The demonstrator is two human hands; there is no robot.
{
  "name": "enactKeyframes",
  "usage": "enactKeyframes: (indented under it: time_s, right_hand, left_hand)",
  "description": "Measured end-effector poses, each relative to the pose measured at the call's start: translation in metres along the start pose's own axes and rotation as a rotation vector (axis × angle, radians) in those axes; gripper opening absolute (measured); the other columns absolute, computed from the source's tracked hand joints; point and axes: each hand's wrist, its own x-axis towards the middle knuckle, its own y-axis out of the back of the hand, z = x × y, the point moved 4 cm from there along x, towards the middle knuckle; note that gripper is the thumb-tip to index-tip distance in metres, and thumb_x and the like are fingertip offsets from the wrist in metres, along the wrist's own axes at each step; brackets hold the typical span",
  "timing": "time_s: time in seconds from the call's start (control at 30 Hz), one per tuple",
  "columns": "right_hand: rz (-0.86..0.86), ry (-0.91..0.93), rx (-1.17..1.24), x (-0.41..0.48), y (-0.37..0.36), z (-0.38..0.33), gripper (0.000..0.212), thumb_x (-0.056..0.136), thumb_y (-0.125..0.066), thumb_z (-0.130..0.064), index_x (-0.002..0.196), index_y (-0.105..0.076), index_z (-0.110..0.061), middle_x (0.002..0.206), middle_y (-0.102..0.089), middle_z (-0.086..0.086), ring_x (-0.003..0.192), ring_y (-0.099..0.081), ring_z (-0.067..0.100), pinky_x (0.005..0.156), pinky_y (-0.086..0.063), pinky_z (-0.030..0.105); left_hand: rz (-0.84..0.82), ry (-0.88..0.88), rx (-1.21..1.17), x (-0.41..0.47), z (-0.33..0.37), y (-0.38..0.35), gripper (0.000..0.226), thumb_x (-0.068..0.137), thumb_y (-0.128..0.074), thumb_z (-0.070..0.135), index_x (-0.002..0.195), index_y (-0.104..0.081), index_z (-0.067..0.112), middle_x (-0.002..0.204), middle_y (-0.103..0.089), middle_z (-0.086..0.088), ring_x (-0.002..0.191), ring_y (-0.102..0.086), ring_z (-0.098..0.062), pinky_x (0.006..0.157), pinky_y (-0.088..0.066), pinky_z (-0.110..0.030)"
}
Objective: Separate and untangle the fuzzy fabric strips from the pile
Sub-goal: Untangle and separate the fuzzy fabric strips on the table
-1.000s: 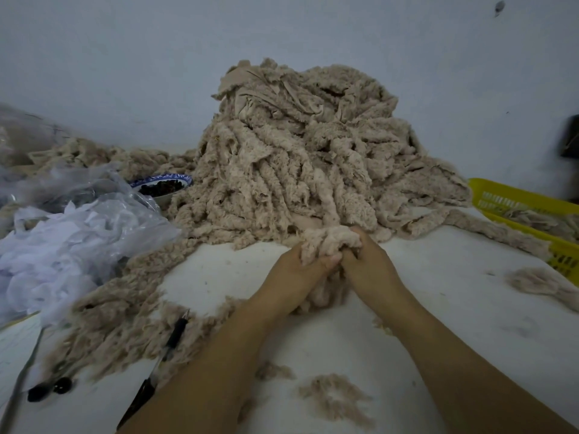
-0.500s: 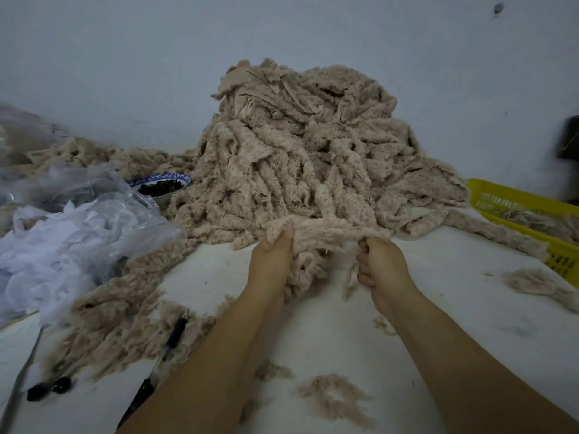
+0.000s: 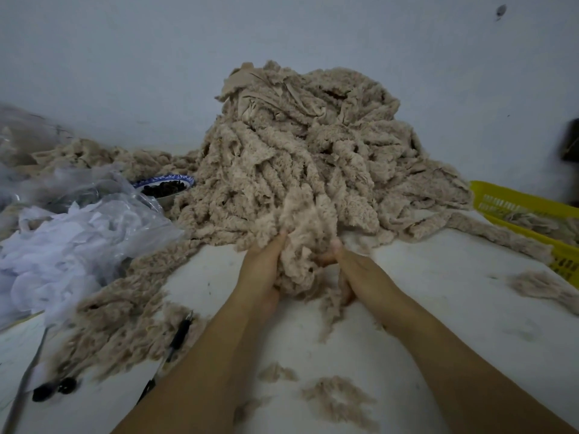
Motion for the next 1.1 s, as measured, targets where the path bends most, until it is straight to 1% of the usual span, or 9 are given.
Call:
enactKeyframes:
  time_s: [0.1,0.2,0.33,0.43,0.6,0.73,0.83,0.97,1.1]
  right_hand:
    - [0.046,0.003,0.170,0.006,0.002,-0.001,0.072,0.069,-0.040,-0.094,0.118,-0.063,-0.047,0.116,-0.068,-0.020,0.110,-0.062,0.003,0.101,-0.047,0.037]
    - [0.195,0.014,0.237,0.010,0.009,-0.002,0.019,0.095,-0.052,-0.053,0.093,-0.069,-0.046,0.101,-0.074,-0.012,0.093,-0.069,0.004,0.090,-0.054,0.033]
    - [0.318,0.008,0.373,0.016,0.020,0.002,0.019,0.099,-0.053,-0.040,0.095,-0.067,-0.027,0.085,-0.074,-0.010,0.082,-0.072,0.009,0.080,-0.056,0.034]
    - [0.377,0.045,0.411,0.015,0.027,0.002,0.016,0.100,-0.052,-0.038,0.102,-0.063,-0.028,0.080,-0.068,-0.015,0.078,-0.066,0.006,0.072,-0.050,0.024]
    - [0.355,0.044,0.077,0.012,0.024,-0.003,0.016,0.098,-0.048,-0.026,0.083,-0.048,-0.032,0.071,-0.054,-0.010,0.061,-0.054,0.000,0.057,-0.044,0.022]
    - [0.305,0.294,-0.160,0.004,0.010,-0.024,0.028,0.099,-0.048,-0.040,0.074,-0.044,-0.027,0.091,-0.043,-0.012,0.095,-0.042,0.009,0.075,-0.032,0.017]
    - [0.245,0.316,-0.230,0.004,-0.003,-0.029,0.036,0.090,-0.051,-0.062,0.085,-0.052,-0.027,0.096,-0.046,-0.013,0.096,-0.044,0.000,0.075,-0.035,0.010]
    - [0.157,0.283,-0.344,0.005,-0.012,-0.024,0.027,0.093,-0.060,-0.024,0.074,-0.045,-0.014,0.082,-0.041,-0.007,0.078,-0.042,0.011,0.062,-0.030,0.014]
    - [0.075,0.279,-0.363,0.001,-0.014,-0.023,0.021,0.093,-0.061,-0.022,0.075,-0.053,-0.013,0.084,-0.047,-0.003,0.083,-0.044,0.009,0.066,-0.032,0.010]
  left_hand:
    - [-0.096,-0.027,0.270,-0.002,-0.013,-0.010,0.021,0.090,-0.068,0.026,0.111,-0.071,0.027,0.101,-0.077,-0.003,0.093,-0.074,-0.023,0.081,-0.061,-0.041]
    - [-0.184,-0.059,0.455,-0.005,-0.020,-0.016,0.022,0.090,-0.063,0.027,0.090,-0.073,0.046,0.092,-0.077,0.008,0.086,-0.074,-0.013,0.071,-0.059,-0.027]
    - [0.022,-0.072,0.407,0.001,-0.012,-0.003,0.025,0.091,-0.058,0.019,0.071,-0.073,0.023,0.070,-0.068,-0.012,0.066,-0.065,-0.028,0.059,-0.054,-0.029]
    - [0.073,-0.034,0.130,0.003,-0.004,0.002,0.039,0.099,-0.054,0.024,0.070,-0.078,0.014,0.067,-0.059,-0.014,0.048,-0.055,-0.018,0.043,-0.045,-0.020]
    - [-0.045,0.066,-0.307,0.002,-0.002,-0.005,0.057,0.103,-0.037,0.050,0.123,-0.066,0.005,0.101,-0.073,-0.012,0.083,-0.072,-0.018,0.071,-0.059,-0.030]
    - [-0.182,0.142,-0.272,-0.003,-0.004,-0.012,0.059,0.101,-0.036,0.051,0.131,-0.062,0.008,0.124,-0.069,-0.011,0.117,-0.064,-0.024,0.106,-0.044,-0.038]
    - [-0.296,0.187,-0.139,-0.009,-0.013,-0.021,0.051,0.090,-0.050,0.040,0.126,-0.065,0.006,0.126,-0.068,-0.014,0.114,-0.066,-0.024,0.098,-0.048,-0.037]
    - [-0.368,0.188,-0.099,-0.012,-0.013,-0.024,0.030,0.085,-0.059,0.025,0.103,-0.074,0.006,0.101,-0.073,-0.013,0.092,-0.071,-0.022,0.079,-0.059,-0.031]
    - [-0.288,0.158,-0.133,-0.007,-0.008,-0.022,0.037,0.090,-0.059,0.029,0.112,-0.071,0.002,0.114,-0.071,-0.019,0.105,-0.070,-0.027,0.087,-0.058,-0.035]
